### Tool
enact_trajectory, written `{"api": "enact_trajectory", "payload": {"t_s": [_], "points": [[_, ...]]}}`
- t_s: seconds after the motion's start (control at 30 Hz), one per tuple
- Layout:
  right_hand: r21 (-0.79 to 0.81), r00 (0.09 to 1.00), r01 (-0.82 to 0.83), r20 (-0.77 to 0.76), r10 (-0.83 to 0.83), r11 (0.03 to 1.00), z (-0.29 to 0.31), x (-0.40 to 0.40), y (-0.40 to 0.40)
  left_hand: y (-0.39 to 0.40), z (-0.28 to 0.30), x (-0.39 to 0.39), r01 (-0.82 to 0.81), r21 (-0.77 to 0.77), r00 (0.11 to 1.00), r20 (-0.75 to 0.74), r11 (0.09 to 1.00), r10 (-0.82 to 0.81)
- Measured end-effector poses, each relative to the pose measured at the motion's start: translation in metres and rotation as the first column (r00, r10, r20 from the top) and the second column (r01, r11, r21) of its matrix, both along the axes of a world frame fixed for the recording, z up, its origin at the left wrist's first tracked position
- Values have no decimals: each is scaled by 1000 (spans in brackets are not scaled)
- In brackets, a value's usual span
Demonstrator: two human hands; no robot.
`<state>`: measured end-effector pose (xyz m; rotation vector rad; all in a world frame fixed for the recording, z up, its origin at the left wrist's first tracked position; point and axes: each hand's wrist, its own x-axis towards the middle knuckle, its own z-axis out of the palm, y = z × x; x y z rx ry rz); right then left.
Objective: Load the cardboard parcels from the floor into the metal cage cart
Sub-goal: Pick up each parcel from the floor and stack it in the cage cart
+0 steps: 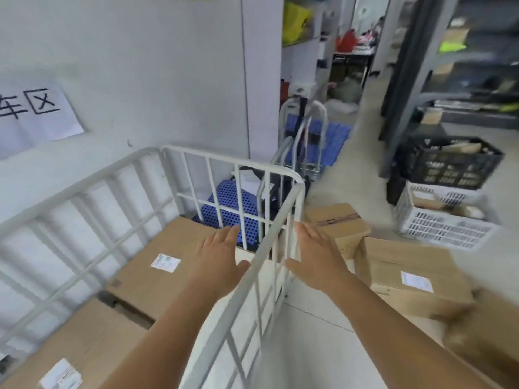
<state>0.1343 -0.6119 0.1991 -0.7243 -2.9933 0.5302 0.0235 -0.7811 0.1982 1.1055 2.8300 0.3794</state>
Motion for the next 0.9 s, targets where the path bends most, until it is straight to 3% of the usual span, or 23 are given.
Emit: {"api": "enact_trajectory", "payload": {"t_s": [0.37, 0.67, 0.9], "points": [[-5, 947, 310, 83, -309, 951, -42, 153, 128, 171, -22, 110, 344, -104, 939, 28, 933, -343], [-10, 857, 486, 202, -474, 874, -72, 254, 208, 272, -53, 167, 473, -193, 881, 77, 860, -467], [-32, 780, 599, 250, -573, 800, -97, 289, 261, 346, -77, 184, 577, -241, 816, 121, 781, -566]]}}
